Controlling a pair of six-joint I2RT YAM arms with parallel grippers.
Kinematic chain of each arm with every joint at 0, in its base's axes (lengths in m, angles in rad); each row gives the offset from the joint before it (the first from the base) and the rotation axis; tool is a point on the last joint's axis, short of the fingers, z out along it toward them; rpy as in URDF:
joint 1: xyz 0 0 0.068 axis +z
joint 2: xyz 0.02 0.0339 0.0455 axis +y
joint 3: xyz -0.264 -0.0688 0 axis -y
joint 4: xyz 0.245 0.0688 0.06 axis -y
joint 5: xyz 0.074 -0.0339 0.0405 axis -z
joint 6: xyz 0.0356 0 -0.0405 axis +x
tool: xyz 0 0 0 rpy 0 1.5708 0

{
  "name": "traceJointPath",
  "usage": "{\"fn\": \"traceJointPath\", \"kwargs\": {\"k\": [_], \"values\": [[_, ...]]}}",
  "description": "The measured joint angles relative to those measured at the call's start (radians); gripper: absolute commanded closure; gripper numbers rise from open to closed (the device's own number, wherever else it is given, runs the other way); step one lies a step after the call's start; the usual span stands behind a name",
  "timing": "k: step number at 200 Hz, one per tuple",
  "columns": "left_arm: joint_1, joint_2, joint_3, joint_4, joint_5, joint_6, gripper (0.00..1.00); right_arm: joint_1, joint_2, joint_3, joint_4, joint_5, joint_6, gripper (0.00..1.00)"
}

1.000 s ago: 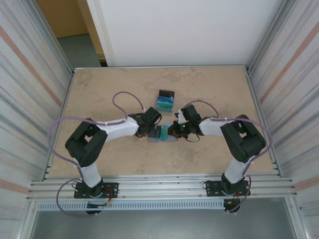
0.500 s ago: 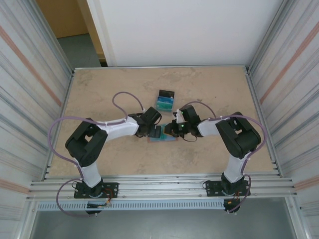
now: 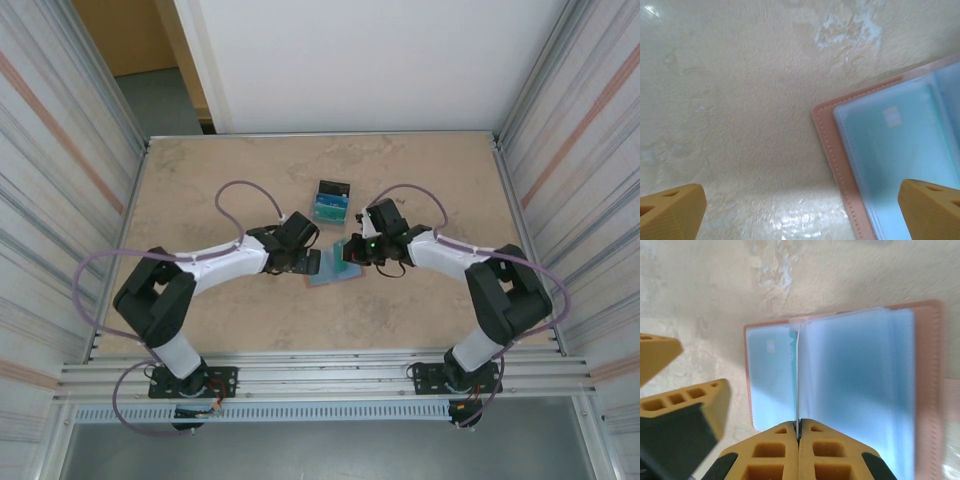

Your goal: Take the credit cards out of the card holder

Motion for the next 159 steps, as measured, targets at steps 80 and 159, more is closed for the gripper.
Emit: {"fn": "traceJointPath", "kwargs": {"k": [80,159], "values": [[0.031,-0.192,-0.075,-0.003,-0.034,-0.002,0.01,0.006,0.004,0.33,-0.273,0.24,-0.377,1.0],[0.031,-0.211,-0.146,-0.011,-0.038,-0.035,0.01,0.006,0.303,0.614,-0.301,0.298,-0.784,1.0]]}}
